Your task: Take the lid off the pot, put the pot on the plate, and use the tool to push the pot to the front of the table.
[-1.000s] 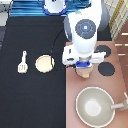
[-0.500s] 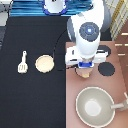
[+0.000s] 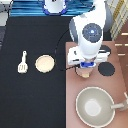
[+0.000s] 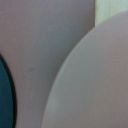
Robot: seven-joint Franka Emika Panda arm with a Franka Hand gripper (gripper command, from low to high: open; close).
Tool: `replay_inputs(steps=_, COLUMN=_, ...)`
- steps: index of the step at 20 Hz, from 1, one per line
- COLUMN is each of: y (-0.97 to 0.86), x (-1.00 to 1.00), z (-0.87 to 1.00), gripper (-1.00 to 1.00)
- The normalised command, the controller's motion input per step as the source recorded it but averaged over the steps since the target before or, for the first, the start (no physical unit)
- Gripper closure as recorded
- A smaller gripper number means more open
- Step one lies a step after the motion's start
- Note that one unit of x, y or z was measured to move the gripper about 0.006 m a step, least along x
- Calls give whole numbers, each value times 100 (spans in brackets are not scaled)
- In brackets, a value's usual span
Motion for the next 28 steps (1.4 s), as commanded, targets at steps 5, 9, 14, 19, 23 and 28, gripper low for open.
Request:
replay_inputs(steps=5, y=-5, x=-7, z=-9, gripper=100)
replay_inputs(steps=9, y=1, x=-20, z=31, gripper=100)
replay_inputs(steps=14, y=7, x=-41, z=93, gripper=100)
replay_inputs(steps=19, y=0, x=-79, z=79, gripper=100)
replay_inputs(steps=23, y=-16, x=-91, z=28, gripper=100)
replay_inputs(steps=28, y=-24, x=-97, z=-12, gripper=100)
